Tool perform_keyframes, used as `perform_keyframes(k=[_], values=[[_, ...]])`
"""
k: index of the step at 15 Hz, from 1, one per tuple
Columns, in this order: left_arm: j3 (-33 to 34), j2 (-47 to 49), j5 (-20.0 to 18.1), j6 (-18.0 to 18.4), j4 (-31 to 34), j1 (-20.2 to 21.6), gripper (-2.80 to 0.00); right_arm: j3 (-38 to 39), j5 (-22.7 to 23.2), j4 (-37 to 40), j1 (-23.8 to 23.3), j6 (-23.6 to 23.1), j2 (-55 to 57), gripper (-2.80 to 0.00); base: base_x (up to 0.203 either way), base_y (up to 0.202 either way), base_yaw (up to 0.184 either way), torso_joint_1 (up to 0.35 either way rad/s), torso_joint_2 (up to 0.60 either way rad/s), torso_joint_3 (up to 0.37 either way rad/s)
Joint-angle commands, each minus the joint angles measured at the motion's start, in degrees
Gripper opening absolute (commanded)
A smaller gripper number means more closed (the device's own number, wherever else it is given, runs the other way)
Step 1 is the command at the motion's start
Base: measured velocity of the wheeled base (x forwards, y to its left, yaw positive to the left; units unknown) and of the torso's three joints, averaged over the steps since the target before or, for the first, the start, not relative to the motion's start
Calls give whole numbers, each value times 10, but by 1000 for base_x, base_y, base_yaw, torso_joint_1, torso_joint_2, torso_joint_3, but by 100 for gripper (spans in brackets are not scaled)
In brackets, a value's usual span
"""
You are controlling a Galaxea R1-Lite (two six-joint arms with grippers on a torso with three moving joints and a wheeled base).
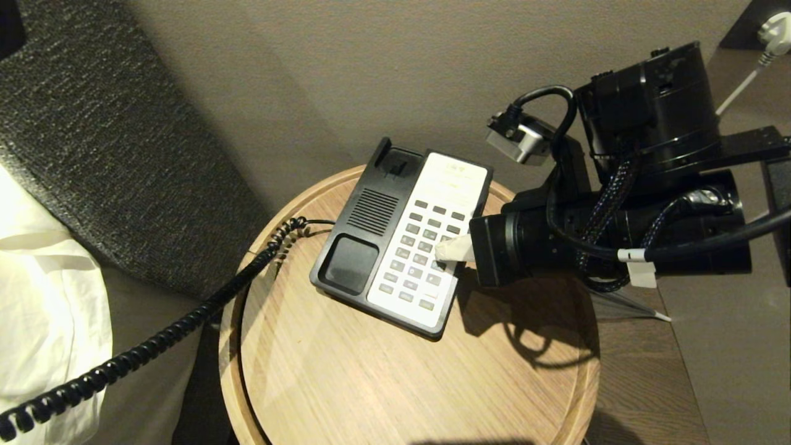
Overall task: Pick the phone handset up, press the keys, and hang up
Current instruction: Dial the number
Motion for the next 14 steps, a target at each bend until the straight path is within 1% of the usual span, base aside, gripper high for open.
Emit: perform_keyframes(k=[1, 4, 14], values=[[-1, 0, 0, -3, 0, 0, -280, 1, -3, 0, 0, 0, 1, -280, 0, 0, 0, 0, 0, 0], [-6, 0, 0, -3, 0, 0, -280, 1, -15, -2, -2, -1, 10, -280, 0, 0, 0, 0, 0, 0], [-2, -4, 0, -3, 0, 0, -280, 5, -15, -11, -11, -3, 13, -280, 0, 0, 0, 0, 0, 0]])
